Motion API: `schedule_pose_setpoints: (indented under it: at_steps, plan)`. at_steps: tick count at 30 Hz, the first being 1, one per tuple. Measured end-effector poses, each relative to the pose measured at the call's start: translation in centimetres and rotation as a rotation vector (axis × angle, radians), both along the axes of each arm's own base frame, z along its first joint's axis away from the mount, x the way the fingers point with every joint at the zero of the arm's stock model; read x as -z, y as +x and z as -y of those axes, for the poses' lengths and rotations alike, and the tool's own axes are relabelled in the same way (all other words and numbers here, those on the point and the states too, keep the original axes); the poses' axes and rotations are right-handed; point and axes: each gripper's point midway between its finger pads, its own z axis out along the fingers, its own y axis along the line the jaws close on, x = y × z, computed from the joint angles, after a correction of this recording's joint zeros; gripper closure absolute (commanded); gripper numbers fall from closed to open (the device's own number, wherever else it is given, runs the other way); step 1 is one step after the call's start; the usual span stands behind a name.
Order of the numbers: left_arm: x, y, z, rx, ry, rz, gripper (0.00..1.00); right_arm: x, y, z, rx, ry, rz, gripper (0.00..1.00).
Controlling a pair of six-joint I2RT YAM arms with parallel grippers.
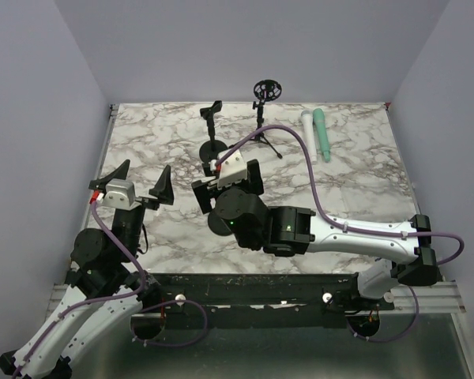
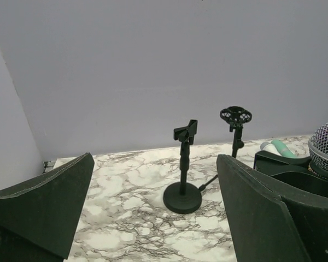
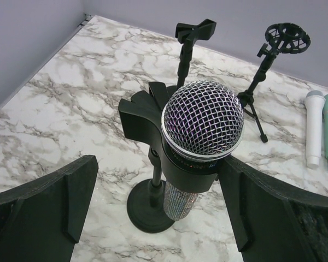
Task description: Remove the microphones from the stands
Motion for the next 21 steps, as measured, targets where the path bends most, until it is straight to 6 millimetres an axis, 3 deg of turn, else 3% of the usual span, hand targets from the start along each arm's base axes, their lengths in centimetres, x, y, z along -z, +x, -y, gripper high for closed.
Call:
schedule_pose_setpoints:
  at_steps: [9, 17, 21]
  plan:
    - [0.6, 0.3, 0.5, 0.011, 0.022, -0.02, 0.02, -0.5, 1.7, 1.2, 0.036, -0.023, 0.02, 0.0]
    - [0.8, 0.4, 0.8, 0.019, 0.033, -0.029, 0.01, -3.7, 3.9, 4.2, 0.049, 0.086, 0.016, 0.0]
    - [1.3, 0.9, 1.6, 0.042, 0.048, -0.047, 0.01, -3.6, 4.9, 4.5, 0.055, 0.1, 0.006, 0.01]
